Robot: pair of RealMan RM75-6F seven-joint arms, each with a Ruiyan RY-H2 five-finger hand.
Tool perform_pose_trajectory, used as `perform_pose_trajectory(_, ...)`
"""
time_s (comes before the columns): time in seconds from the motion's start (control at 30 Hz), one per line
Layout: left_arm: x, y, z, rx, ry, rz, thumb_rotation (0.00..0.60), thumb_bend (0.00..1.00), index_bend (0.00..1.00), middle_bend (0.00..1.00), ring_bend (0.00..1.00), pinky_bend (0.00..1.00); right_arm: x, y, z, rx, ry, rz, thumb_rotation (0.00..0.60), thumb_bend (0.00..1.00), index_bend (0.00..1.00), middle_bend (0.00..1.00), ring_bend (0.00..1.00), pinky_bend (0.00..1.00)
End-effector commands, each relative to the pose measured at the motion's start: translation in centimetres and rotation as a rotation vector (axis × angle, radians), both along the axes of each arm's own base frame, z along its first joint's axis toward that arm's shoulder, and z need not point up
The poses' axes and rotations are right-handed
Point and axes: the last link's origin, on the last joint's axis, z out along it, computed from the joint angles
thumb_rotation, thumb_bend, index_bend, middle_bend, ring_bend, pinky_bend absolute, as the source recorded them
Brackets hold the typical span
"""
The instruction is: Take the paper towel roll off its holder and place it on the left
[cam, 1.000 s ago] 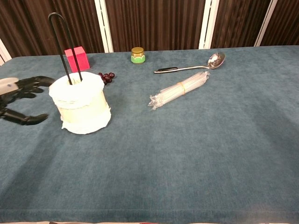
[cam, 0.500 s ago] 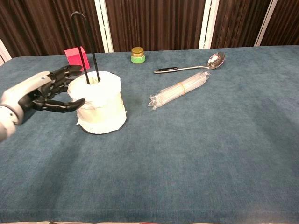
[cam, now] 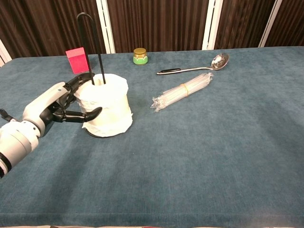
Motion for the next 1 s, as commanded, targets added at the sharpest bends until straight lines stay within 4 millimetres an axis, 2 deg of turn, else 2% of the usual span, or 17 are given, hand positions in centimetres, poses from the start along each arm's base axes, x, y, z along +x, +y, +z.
perform_pose_trajectory(0.03,0.3,-0.1,-0.4,0.048,-0.06,0.029,0.6,0.35,0.0,0.0,0.0,0.06,0.0,-0.1,-0.1,0.001,0.0,-0.005,0.6,0.03,0.0,0.0,0.0,0.0)
perform_pose_trajectory(0.17,0.1,-0.4,-1.3,0.068,-0.083,0.052,0.6,0.35,0.0,0.0,0.0,0.06,0.0,-0.1,-0.1,-0.001,-0.002,-0.009,0.6,0.03,0.0,0.0,0.0,0.0)
perform_pose_trajectory(0.33,-0.1,-0.7,-2.4,0.085,-0.083,0.057,0.6,0.35,0.07,0.0,0.0,0.1,0.0,-0.2,-0.1,-0.005,-0.004,-0.018,0.6,0.03,0.0,0.0,0.0,0.0)
perform_pose_trajectory(0.5,-0.1,-0.7,-2.9,0.124,-0.096,0.065,0.6,0.36,0.17,0.03,0.08,0.22,0.0,-0.3,0.0,-0.015,-0.011,-0.024,0.6,0.03,0.0,0.0,0.0,0.0)
perform_pose_trajectory(0.63,-0.1,-0.6,-2.8,0.188,-0.098,0.075,0.6,0.4,0.29,0.16,0.24,0.37,0.0,-0.3,0.0,-0.023,-0.015,-0.025,0.6,0.03,0.0,0.0,0.0,0.0)
perform_pose_trajectory(0.8,0.0,-0.6,-2.9,0.228,-0.116,0.083,0.6,0.48,0.46,0.4,0.45,0.54,0.0,-0.3,0.0,-0.025,-0.018,-0.026,0.6,0.03,0.0,0.0,0.0,0.0)
perform_pose_trajectory(1.0,-0.1,-0.6,-2.9,0.235,-0.116,0.086,0.6,0.53,0.56,0.54,0.57,0.64,0.0,-0.3,0.1,-0.027,-0.019,-0.025,0.6,0.03,0.0,0.0,0.0,0.0)
